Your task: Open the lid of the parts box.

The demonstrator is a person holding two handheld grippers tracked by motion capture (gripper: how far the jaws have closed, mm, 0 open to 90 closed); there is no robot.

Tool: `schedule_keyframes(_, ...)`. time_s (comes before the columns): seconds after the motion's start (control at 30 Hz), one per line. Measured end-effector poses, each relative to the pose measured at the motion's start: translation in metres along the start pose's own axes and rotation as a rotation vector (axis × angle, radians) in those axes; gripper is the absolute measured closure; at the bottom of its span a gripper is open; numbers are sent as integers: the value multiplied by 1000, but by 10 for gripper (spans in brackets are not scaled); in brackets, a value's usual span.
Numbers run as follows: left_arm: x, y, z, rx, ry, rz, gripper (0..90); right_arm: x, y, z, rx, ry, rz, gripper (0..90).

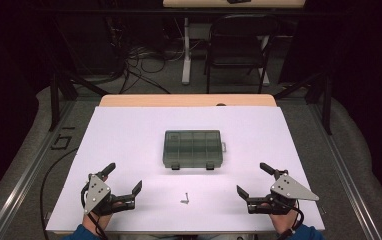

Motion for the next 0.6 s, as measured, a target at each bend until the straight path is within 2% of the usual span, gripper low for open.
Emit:
schedule_keyframes(0.2,0,0,0,0,-8,8,0,0,0,0,4,4,-1,0)
schedule_keyframes(0.6,5,2,2,-6,-24,19,0,5,2,2,16,-25,-3,0)
Point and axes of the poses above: each handheld gripper's, and its own axes: x roughly forward along the jaws, z roughly out of its underside, y roughly to its right, the point moved 5 cm from there along x, roughly forward along the jaws, and after that the axes turned 6 degrees about z, right-handed, at the moved point
